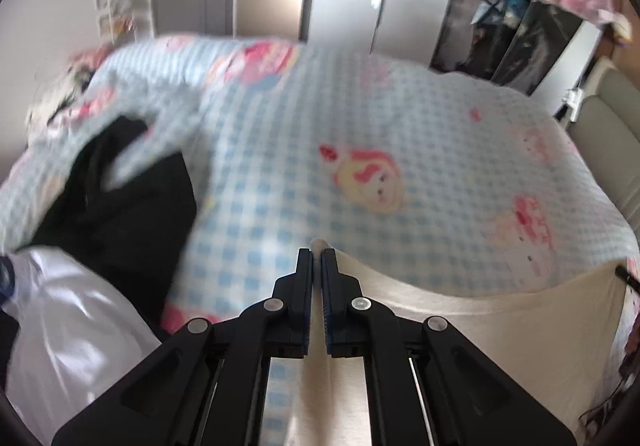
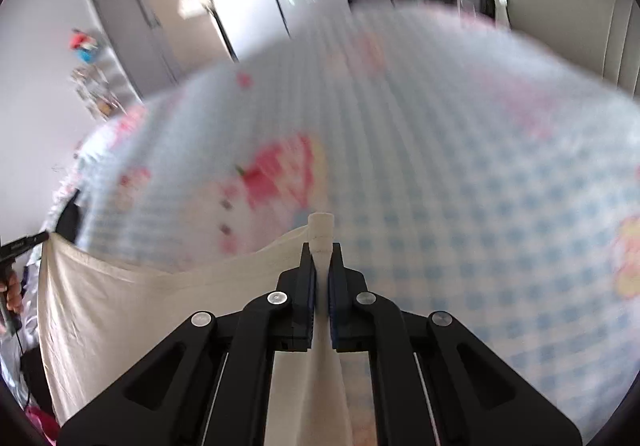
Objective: Fold clothes
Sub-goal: 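Lift the cream shirt edge with both grippers and fold it over the body, then open both grippers and release the folded cream shirt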
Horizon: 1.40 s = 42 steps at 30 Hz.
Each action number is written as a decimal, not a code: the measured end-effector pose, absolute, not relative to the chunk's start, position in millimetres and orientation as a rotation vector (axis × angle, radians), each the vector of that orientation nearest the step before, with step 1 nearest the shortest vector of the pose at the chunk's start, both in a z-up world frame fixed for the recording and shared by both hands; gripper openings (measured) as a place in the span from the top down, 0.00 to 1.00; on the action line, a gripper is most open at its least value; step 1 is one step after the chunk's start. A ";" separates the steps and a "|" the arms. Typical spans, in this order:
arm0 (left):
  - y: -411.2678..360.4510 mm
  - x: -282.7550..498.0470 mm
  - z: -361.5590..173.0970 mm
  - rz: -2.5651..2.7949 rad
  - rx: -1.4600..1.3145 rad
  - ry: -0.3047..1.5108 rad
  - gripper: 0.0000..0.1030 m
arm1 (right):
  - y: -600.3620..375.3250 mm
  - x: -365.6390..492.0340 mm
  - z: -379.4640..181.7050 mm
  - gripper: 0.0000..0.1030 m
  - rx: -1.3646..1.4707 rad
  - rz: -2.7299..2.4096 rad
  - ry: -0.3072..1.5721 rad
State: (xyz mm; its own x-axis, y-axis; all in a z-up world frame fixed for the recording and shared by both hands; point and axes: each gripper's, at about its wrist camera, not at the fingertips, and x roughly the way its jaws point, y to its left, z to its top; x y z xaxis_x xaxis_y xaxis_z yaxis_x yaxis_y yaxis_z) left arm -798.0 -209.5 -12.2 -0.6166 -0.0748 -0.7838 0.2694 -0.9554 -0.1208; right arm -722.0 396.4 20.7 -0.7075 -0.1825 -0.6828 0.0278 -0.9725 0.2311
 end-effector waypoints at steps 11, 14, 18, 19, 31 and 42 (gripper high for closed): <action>-232.5 -852.0 -140.3 -2.203 1.649 0.291 0.94 | 408.0 -780.2 -104.6 0.88 1.702 -2.736 -0.246; -223.5 -853.4 -127.6 -2.218 1.646 0.228 0.91 | 413.2 -784.8 -104.4 0.82 1.728 -2.718 -0.318; -199.6 -833.2 -90.2 -2.325 1.534 0.144 0.64 | 436.4 -769.0 -69.3 0.57 1.644 -2.691 -0.477; -191.2 -825.9 -80.5 -2.351 1.503 0.133 0.64 | 441.4 -762.1 -58.9 0.55 1.608 -2.696 -0.517; 68.1 -700.1 -55.7 -2.856 2.017 0.110 0.64 | 405.9 -594.5 -34.2 0.53 1.807 -2.483 -0.514; 67.8 -637.0 -88.8 -2.573 1.996 0.138 0.64 | 366.0 -498.7 -63.4 0.55 1.966 -2.497 -0.399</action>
